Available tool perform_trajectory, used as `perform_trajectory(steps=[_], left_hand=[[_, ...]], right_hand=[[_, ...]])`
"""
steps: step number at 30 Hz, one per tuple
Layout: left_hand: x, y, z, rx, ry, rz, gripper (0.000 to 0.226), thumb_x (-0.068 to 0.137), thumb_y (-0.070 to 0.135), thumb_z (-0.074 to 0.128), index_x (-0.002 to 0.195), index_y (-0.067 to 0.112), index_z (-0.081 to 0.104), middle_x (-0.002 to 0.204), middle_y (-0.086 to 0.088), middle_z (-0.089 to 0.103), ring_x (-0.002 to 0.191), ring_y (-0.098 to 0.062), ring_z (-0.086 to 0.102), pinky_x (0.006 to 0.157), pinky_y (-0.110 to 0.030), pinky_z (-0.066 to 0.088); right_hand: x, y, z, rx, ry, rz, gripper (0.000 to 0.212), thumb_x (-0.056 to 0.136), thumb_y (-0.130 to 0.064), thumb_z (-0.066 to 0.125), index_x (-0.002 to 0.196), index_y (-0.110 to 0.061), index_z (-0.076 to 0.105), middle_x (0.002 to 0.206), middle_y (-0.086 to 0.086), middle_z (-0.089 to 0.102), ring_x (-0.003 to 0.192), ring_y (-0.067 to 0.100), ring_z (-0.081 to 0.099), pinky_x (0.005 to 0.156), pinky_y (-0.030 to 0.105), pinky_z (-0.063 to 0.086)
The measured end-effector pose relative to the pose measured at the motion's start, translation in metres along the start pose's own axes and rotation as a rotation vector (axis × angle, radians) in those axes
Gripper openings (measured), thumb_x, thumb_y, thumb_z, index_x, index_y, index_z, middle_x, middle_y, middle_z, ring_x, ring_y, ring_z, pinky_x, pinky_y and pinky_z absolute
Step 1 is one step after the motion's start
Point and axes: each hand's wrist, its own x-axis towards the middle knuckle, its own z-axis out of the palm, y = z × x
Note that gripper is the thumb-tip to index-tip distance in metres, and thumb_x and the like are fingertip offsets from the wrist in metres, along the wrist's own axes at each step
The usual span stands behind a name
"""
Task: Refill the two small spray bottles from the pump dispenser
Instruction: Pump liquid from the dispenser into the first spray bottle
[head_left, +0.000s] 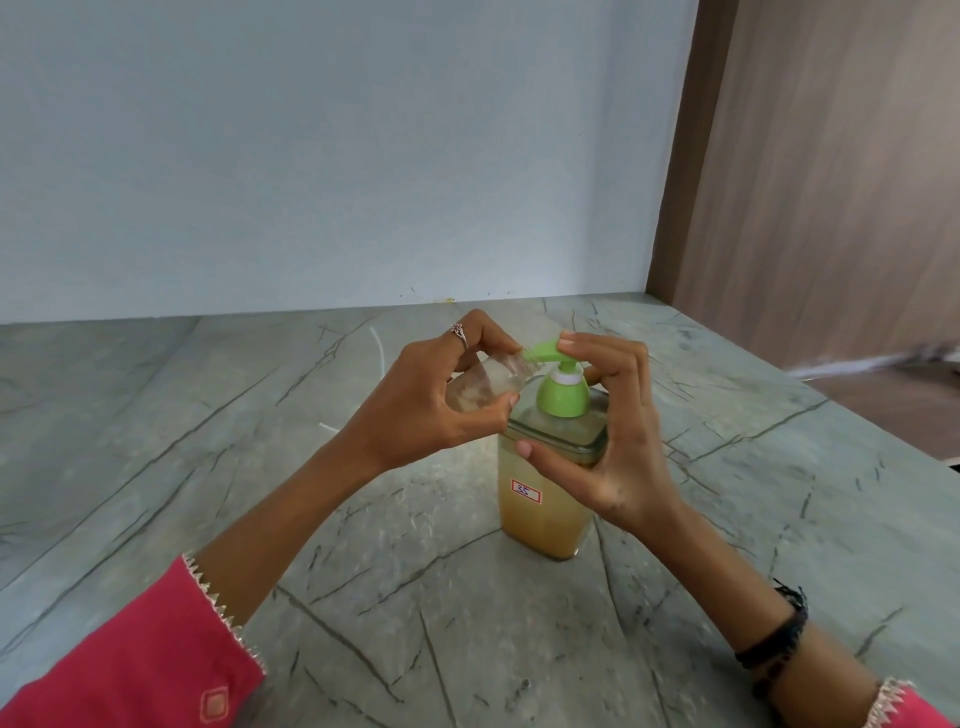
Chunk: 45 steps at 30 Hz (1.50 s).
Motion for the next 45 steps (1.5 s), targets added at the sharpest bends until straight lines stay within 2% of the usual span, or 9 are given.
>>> perform_trajectory(steps=[11, 15, 21, 25, 30, 34, 36, 40, 45], left_hand=[[0.0009, 0.0031, -0.0017, -0.009, 0.013, -0.006, 0.025, 0.071, 0.034, 0.063, 0.094, 0.036, 0.051, 0.093, 0.009, 0.065, 0.079, -0.013, 0.065, 0.069, -0.011, 0.047], [0.0008, 0.002, -0.0016, -0.002, 0.018, -0.009, 0.025, 0.071, 0.033, 0.063, 0.094, 0.036, 0.051, 0.092, 0.007, 0.065, 0.079, -0.019, 0.065, 0.068, -0.012, 0.047], [0.0011, 0.0019, -0.0022, 0.0, 0.009, 0.005, 0.026, 0.072, 0.033, 0.063, 0.094, 0.036, 0.05, 0.096, 0.012, 0.062, 0.079, -0.017, 0.064, 0.068, -0.01, 0.047], [0.0013, 0.0021, -0.0022, 0.005, 0.008, 0.002, 0.026, 0.071, 0.034, 0.063, 0.094, 0.036, 0.05, 0.096, 0.014, 0.063, 0.076, -0.009, 0.064, 0.066, -0.007, 0.045], [0.0009, 0.0031, -0.0015, 0.007, 0.011, 0.013, 0.026, 0.072, 0.032, 0.063, 0.094, 0.036, 0.05, 0.089, 0.012, 0.064, 0.077, -0.011, 0.064, 0.067, -0.007, 0.044], [0.0014, 0.0031, -0.0011, 0.016, 0.006, 0.022, 0.027, 0.072, 0.031, 0.062, 0.095, 0.037, 0.049, 0.092, 0.011, 0.064, 0.078, -0.016, 0.063, 0.067, -0.008, 0.044], [0.0014, 0.0015, -0.0009, 0.038, -0.004, 0.021, 0.028, 0.072, 0.033, 0.062, 0.095, 0.038, 0.049, 0.091, 0.014, 0.063, 0.079, -0.015, 0.063, 0.066, -0.007, 0.044], [0.0003, -0.0006, 0.0011, 0.043, -0.01, 0.018, 0.027, 0.071, 0.035, 0.062, 0.094, 0.038, 0.049, 0.097, 0.017, 0.06, 0.079, -0.016, 0.061, 0.066, -0.006, 0.043], [0.0004, 0.0015, 0.0015, 0.007, 0.005, 0.015, 0.027, 0.071, 0.032, 0.062, 0.094, 0.036, 0.05, 0.093, 0.014, 0.063, 0.079, -0.013, 0.063, 0.068, -0.007, 0.044]], right_hand=[[-0.0023, 0.0047, 0.0, -0.04, -0.043, 0.014, 0.083, 0.071, -0.046, 0.069, 0.14, -0.023, 0.03, 0.135, -0.019, 0.029, 0.118, -0.006, 0.043, 0.083, 0.013, 0.047], [-0.0022, 0.0038, -0.0004, -0.036, -0.044, 0.018, 0.087, 0.072, -0.046, 0.069, 0.144, -0.022, 0.026, 0.139, -0.019, 0.03, 0.125, -0.005, 0.04, 0.086, 0.022, 0.052], [-0.0012, 0.0037, -0.0011, 0.0, -0.059, -0.015, 0.085, 0.073, -0.044, 0.07, 0.144, -0.026, 0.027, 0.148, -0.026, 0.025, 0.132, 0.008, 0.042, 0.093, 0.031, 0.051], [-0.001, 0.0039, -0.0012, 0.0, -0.044, 0.0, 0.088, 0.072, -0.044, 0.07, 0.146, -0.023, 0.026, 0.144, -0.024, 0.028, 0.127, -0.001, 0.042, 0.091, 0.026, 0.051], [0.0015, 0.0037, -0.0007, 0.039, -0.011, -0.024, 0.077, 0.07, -0.038, 0.074, 0.136, -0.023, 0.038, 0.138, -0.027, 0.033, 0.122, 0.002, 0.046, 0.086, 0.015, 0.046], [0.0019, 0.0032, 0.001, 0.037, 0.032, -0.035, 0.072, 0.067, -0.036, 0.075, 0.129, -0.017, 0.043, 0.129, -0.01, 0.041, 0.118, -0.005, 0.045, 0.083, 0.011, 0.044], [0.0016, 0.0031, 0.0016, 0.03, 0.044, -0.034, 0.068, 0.066, -0.037, 0.075, 0.124, -0.016, 0.046, 0.123, -0.009, 0.042, 0.116, -0.007, 0.044, 0.084, 0.009, 0.041], [0.001, 0.0024, 0.0015, 0.014, 0.054, -0.025, 0.062, 0.066, -0.04, 0.074, 0.119, -0.018, 0.049, 0.118, -0.014, 0.043, 0.112, -0.009, 0.044, 0.081, 0.008, 0.04], [-0.0003, -0.0001, 0.0016, 0.015, 0.043, -0.01, 0.067, 0.068, -0.039, 0.072, 0.126, -0.019, 0.044, 0.128, -0.014, 0.04, 0.117, -0.006, 0.045, 0.078, 0.013, 0.047]])
